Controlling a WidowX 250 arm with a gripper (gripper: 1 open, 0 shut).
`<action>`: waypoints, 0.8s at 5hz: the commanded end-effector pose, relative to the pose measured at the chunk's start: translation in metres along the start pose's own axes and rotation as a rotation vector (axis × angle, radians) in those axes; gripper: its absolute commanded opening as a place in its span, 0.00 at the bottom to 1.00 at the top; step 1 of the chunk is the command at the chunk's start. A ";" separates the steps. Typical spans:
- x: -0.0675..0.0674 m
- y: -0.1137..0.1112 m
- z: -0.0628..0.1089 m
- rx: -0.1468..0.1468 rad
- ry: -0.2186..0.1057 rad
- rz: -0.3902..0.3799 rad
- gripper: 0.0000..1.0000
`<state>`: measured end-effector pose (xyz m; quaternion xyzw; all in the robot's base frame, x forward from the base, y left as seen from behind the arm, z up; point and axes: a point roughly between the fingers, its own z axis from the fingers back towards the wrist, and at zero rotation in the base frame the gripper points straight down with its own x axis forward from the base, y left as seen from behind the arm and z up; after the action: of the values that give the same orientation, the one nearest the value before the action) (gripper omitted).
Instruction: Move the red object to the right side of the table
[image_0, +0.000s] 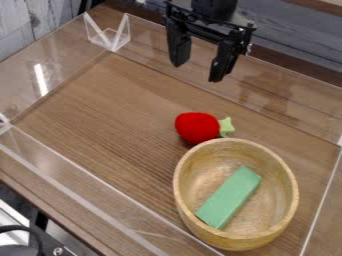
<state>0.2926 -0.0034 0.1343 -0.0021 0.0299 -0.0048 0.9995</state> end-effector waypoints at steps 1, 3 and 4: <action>0.000 0.017 -0.003 0.006 0.006 0.003 1.00; 0.000 0.092 -0.001 0.022 -0.032 0.070 1.00; 0.007 0.130 0.000 0.027 -0.067 0.074 1.00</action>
<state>0.2946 0.1224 0.1158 -0.0001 0.0261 0.0342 0.9991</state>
